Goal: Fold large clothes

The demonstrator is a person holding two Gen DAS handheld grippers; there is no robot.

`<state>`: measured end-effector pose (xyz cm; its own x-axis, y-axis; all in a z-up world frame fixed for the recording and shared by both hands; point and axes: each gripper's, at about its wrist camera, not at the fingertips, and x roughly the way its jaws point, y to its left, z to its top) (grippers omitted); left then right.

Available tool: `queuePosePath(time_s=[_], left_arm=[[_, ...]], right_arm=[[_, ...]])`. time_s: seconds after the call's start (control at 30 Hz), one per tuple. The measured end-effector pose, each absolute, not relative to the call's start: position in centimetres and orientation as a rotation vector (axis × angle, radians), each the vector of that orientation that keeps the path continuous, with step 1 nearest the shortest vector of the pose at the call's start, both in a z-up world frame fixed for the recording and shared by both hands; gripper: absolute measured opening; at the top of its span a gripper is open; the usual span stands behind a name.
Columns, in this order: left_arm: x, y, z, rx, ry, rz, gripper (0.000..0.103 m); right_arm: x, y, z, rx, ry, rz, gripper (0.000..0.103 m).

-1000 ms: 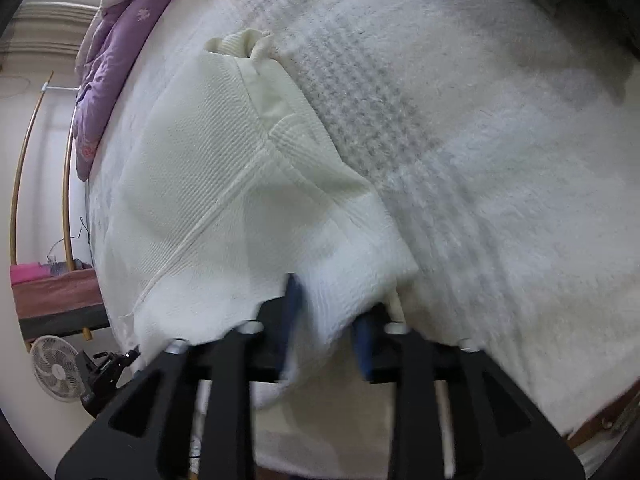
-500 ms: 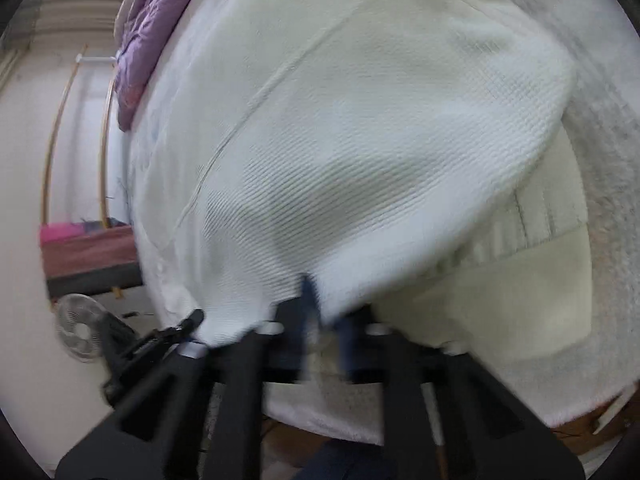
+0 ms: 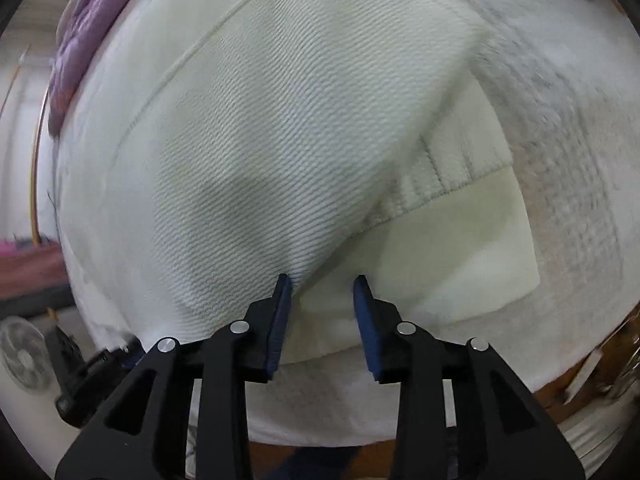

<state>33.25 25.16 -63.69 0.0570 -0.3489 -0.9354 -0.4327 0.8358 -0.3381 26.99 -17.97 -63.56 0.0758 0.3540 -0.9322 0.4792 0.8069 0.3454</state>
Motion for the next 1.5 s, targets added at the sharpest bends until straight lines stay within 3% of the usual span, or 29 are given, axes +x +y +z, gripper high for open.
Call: queuePosePath(time_s=[0.03, 0.07, 0.1, 0.17, 0.23, 0.27, 0.3, 0.37, 0.57, 0.7, 0.87, 1.17, 1.5], left_arm=[[33.1, 25.6, -63.0, -0.630, 1.536, 0.050, 0.037], [32.7, 26.4, -62.3, -0.622, 1.519, 0.045, 0.059], [32.4, 27.1, -61.6, -0.626, 1.498, 0.044, 0.068], [31.5, 28.8, -59.9, -0.644, 1.439, 0.045, 0.068], [31.1, 30.3, -58.9, -0.658, 1.402, 0.056, 0.070], [30.6, 31.3, -58.7, -0.652, 1.381, 0.079, 0.075], [30.6, 31.6, -58.5, -0.647, 1.364, 0.106, 0.076], [30.7, 32.4, -59.1, -0.647, 1.354, 0.169, 0.076], [31.5, 33.2, -62.4, -0.694, 1.419, 0.221, 0.076], [31.1, 32.6, -63.2, -0.687, 1.428, 0.211, 0.079], [30.7, 30.9, -63.7, -0.701, 1.431, 0.206, 0.080], [30.3, 28.0, -65.0, -0.749, 1.440, 0.198, 0.080], [31.3, 28.6, -66.0, -0.855, 1.426, 0.223, 0.079]], right_arm=[[26.6, -18.2, -62.7, 0.683, 1.521, -0.144, 0.037], [26.3, -18.3, -61.9, 0.667, 1.515, -0.171, 0.037], [26.1, -18.3, -60.6, 0.626, 1.511, -0.208, 0.038], [26.1, -17.7, -58.1, 0.527, 1.490, -0.255, 0.038], [27.5, -16.0, -55.7, 0.424, 1.433, -0.219, 0.030], [29.1, -14.3, -54.6, 0.357, 1.400, -0.154, 0.019], [30.4, -12.7, -54.0, 0.336, 1.371, -0.092, 0.009], [33.8, -9.2, -53.3, 0.326, 1.304, 0.034, 0.002], [45.5, -2.0, -56.8, 0.238, 1.222, 0.168, 0.000], [50.3, -1.4, -63.1, 0.224, 1.378, 0.140, 0.001], [47.4, -2.3, -63.6, 0.332, 1.398, 0.136, 0.000], [31.6, -2.3, -64.2, 0.429, 1.533, 0.106, 0.000], [31.7, -1.3, -63.9, 0.262, 1.459, 0.175, 0.000]])
